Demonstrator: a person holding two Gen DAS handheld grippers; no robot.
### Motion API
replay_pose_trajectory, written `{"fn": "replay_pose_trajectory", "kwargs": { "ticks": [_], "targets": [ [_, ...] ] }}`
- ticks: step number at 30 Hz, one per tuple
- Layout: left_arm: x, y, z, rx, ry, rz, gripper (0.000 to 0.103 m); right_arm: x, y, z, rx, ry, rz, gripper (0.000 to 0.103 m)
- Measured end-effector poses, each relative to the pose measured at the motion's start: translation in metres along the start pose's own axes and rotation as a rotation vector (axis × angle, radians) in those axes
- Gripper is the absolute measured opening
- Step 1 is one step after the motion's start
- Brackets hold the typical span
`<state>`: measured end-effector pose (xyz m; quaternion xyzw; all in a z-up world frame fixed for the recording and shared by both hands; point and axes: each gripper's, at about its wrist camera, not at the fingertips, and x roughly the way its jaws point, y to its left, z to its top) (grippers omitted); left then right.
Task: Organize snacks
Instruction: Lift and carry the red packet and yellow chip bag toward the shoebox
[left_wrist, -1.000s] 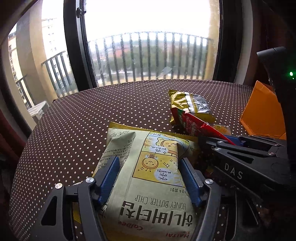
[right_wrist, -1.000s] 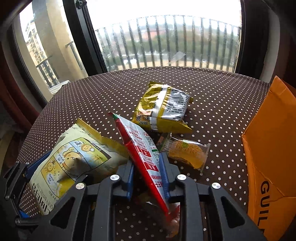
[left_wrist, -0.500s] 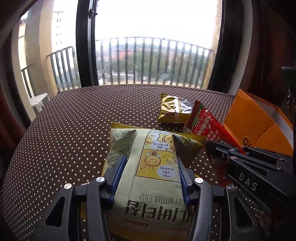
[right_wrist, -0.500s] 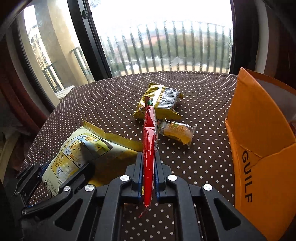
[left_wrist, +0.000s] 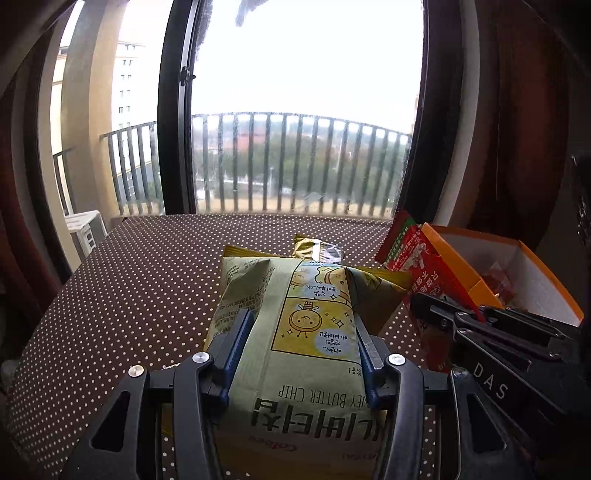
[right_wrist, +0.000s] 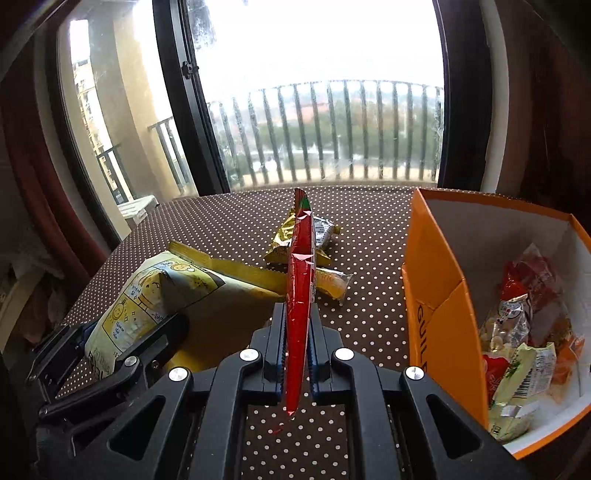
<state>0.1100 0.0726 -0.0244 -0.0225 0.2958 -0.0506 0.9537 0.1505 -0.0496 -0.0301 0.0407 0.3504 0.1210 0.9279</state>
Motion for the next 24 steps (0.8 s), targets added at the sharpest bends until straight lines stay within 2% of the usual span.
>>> {"fn": "replay_pose_trajectory", "kwargs": {
  "ticks": [12,24],
  "targets": [
    [-0.048,-0.044,0.029,0.024,-0.147,0.007,0.051,-0.053,-0.023,0.026,-0.034,-0.163,0.018,0.012],
    [-0.055,-0.090,0.058,0.038,-0.206,-0.036,0.051,-0.081,-0.069,0.050,-0.003,-0.240,0.026,0.012]
  ]
}}
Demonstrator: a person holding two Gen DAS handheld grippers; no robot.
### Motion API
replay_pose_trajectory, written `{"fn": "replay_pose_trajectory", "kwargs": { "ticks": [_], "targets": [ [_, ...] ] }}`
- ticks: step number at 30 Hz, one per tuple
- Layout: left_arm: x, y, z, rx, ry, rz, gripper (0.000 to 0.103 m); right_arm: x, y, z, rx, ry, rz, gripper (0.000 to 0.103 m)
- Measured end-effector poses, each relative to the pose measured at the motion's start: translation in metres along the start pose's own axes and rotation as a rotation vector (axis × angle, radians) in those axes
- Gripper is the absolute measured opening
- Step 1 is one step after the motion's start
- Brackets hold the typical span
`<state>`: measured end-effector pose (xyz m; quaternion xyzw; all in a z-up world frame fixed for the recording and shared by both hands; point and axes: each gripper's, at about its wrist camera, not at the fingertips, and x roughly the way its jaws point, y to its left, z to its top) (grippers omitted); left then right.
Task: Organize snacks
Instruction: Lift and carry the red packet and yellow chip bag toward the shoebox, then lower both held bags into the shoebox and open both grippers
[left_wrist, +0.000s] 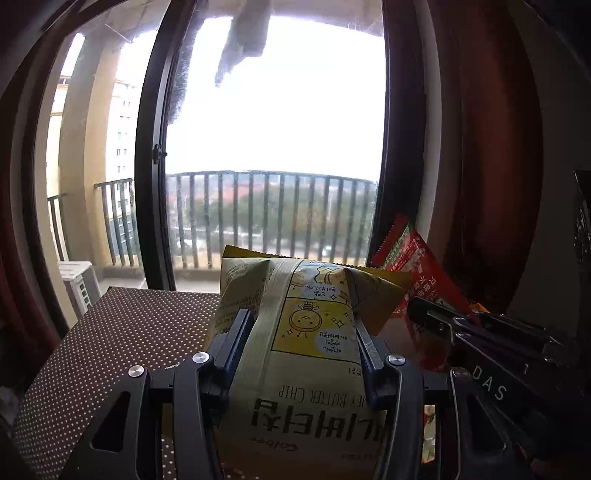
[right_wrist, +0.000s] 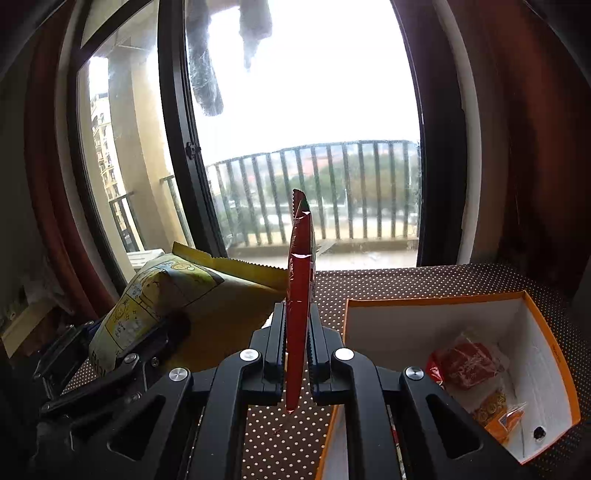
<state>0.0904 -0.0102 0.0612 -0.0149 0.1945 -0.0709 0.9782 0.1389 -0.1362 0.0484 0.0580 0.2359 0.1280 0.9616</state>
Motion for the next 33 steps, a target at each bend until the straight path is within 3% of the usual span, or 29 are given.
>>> {"fn": "replay_pose_trajectory", "kwargs": {
  "ticks": [5,23,33],
  "targets": [
    [0.018,-0.019,-0.002,0.015,0.030,-0.037,0.051,0.000,-0.029,-0.004,0.067,0.041,-0.011,0.012],
    [0.082,-0.099,-0.014,0.124,0.121,-0.194,0.051,-0.021,-0.120,-0.022,0.155,0.050,-0.174,0.012],
    [0.126,-0.152,-0.039,0.211,0.275,-0.289,0.051,-0.029,-0.158,-0.040,0.212,0.074,-0.266,0.012]
  ]
}}
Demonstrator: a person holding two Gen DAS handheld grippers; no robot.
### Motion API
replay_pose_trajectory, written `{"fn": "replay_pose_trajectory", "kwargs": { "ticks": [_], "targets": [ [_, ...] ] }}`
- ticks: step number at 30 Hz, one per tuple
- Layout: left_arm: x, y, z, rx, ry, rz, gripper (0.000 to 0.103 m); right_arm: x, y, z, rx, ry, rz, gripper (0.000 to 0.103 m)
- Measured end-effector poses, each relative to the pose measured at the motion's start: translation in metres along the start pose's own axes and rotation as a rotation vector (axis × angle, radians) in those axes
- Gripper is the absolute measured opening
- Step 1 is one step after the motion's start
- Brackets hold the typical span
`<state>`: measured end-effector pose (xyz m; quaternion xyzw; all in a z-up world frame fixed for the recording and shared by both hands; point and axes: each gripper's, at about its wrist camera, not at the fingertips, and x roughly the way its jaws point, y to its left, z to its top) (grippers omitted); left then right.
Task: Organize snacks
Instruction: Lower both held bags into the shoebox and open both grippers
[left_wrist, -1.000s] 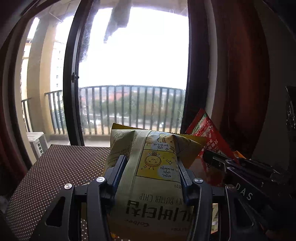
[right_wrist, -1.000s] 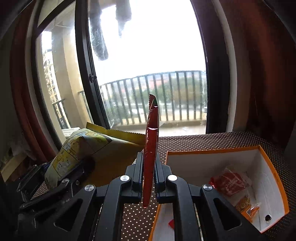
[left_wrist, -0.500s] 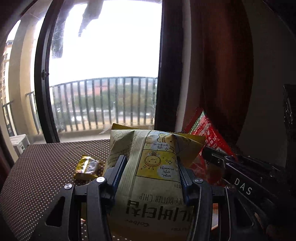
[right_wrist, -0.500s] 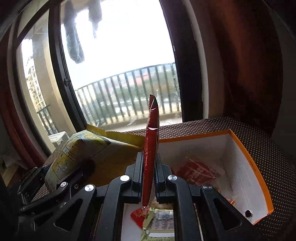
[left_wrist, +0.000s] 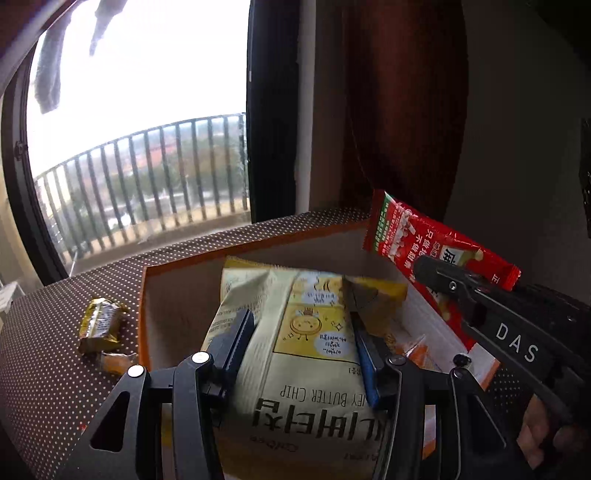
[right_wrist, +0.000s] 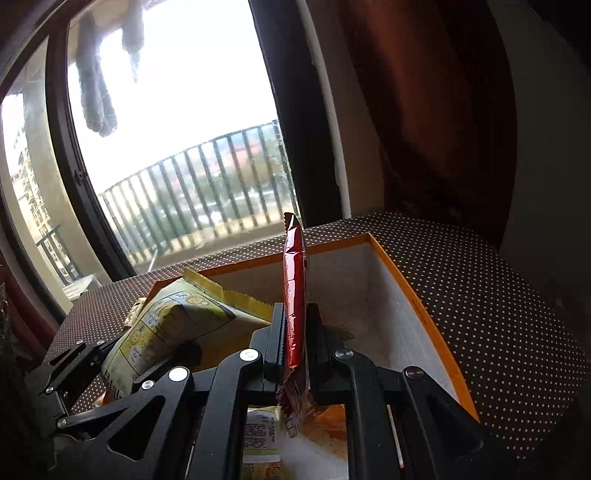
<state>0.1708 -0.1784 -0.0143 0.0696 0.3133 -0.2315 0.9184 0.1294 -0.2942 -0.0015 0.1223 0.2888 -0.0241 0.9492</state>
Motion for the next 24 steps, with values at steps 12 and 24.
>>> {"fn": "replay_pose_trajectory", "kwargs": {
  "ticks": [12,24],
  "targets": [
    [0.026,-0.012,0.011,0.054,0.102,-0.051,0.090,0.028,-0.001,0.005,-0.021,0.067,0.051,0.012],
    [0.024,0.010,0.030,0.046,0.098,0.044,0.100,0.052,0.014,0.026,-0.056,0.092,0.090,0.012]
  ]
}}
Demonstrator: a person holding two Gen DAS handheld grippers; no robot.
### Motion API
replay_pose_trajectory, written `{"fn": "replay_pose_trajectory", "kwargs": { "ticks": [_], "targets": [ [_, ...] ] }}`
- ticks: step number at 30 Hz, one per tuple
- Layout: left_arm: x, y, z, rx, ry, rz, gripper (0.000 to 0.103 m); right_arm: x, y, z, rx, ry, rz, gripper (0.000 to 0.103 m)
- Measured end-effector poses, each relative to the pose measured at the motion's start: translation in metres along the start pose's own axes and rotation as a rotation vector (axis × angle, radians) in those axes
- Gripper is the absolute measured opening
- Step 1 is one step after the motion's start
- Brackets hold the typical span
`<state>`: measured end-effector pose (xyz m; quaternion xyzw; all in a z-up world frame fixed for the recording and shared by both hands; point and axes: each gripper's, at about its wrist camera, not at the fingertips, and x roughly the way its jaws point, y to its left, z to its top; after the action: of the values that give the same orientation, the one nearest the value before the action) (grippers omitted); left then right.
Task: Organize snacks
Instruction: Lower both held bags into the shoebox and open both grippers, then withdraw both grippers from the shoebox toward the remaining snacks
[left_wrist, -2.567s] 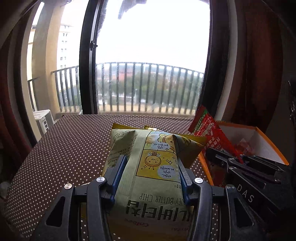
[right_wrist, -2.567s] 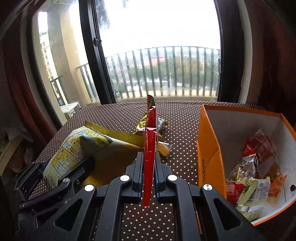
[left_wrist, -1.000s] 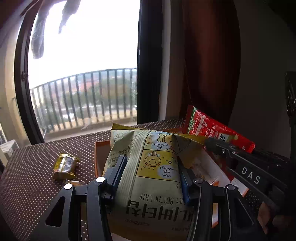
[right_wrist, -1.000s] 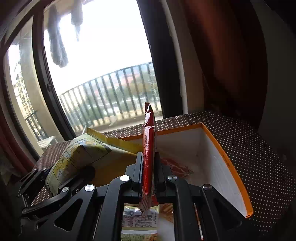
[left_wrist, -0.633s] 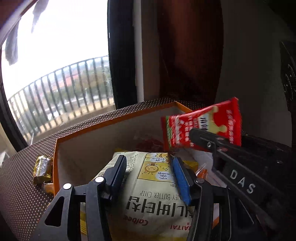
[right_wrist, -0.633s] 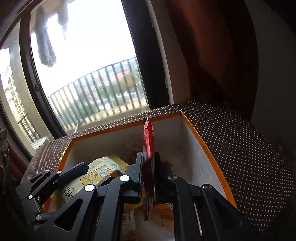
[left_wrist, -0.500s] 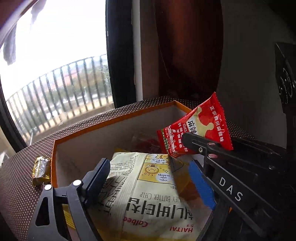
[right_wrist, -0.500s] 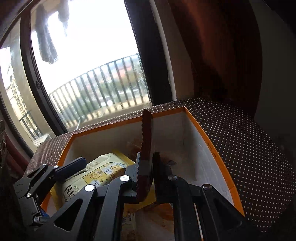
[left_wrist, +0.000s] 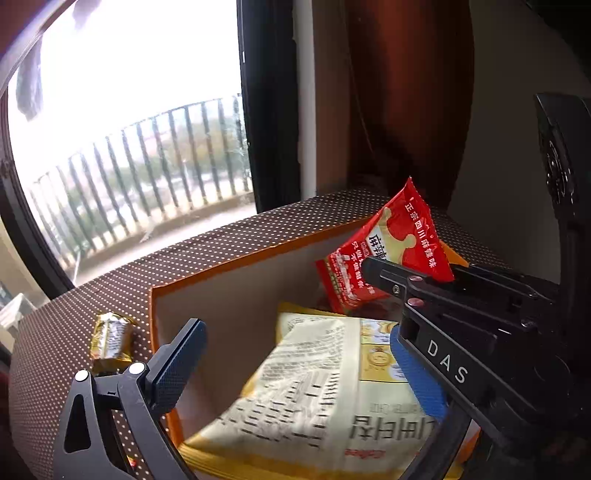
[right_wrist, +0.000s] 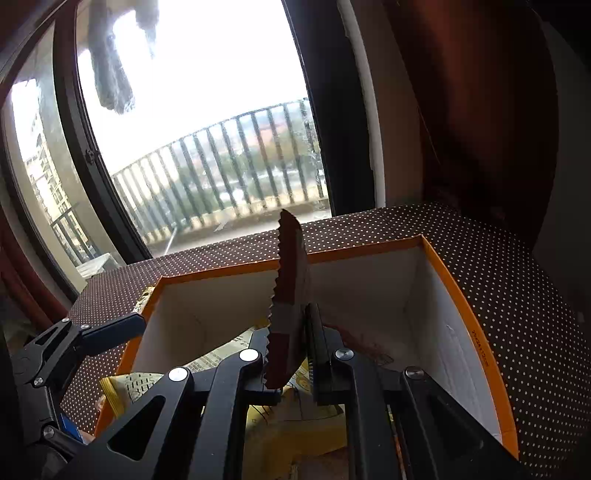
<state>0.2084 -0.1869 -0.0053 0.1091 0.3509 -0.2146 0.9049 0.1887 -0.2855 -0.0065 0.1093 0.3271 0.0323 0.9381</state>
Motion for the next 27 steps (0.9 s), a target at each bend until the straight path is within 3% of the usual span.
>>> {"fn": "replay_pose_trajectory", "kwargs": {
  "ticks": [4,5,7,8,9,14,20,27],
  "targets": [
    [0.007,0.003,0.002,-0.007,0.039,-0.003,0.100,0.009,0.004,0.004,-0.013,0.054,-0.050,0.015],
    [0.006,0.001,0.001,-0.002,0.036,-0.006,0.100,0.009,0.002,0.002,-0.008,0.064,-0.052,0.022],
    [0.003,-0.002,0.000,0.007,0.024,-0.004,0.100,0.005,-0.001,0.000,0.010,0.063,-0.056,0.057],
    [0.001,-0.002,-0.001,0.009,0.018,-0.003,0.100,0.001,-0.003,-0.001,0.022,0.045,-0.055,0.083],
    [-0.001,-0.003,-0.002,0.009,0.014,-0.003,0.101,-0.007,-0.003,-0.002,0.034,0.011,-0.056,0.094],
    [-0.016,-0.003,-0.007,-0.009,-0.014,0.005,0.101,-0.024,0.005,-0.006,0.000,-0.023,-0.079,0.094],
    [-0.040,-0.007,-0.017,0.000,-0.070,0.069,0.103,-0.040,0.013,-0.011,-0.003,-0.039,-0.092,0.094],
    [-0.062,0.005,-0.035,-0.070,-0.084,0.037,0.103,-0.059,0.033,-0.021,-0.020,-0.053,-0.107,0.096]
  ]
}}
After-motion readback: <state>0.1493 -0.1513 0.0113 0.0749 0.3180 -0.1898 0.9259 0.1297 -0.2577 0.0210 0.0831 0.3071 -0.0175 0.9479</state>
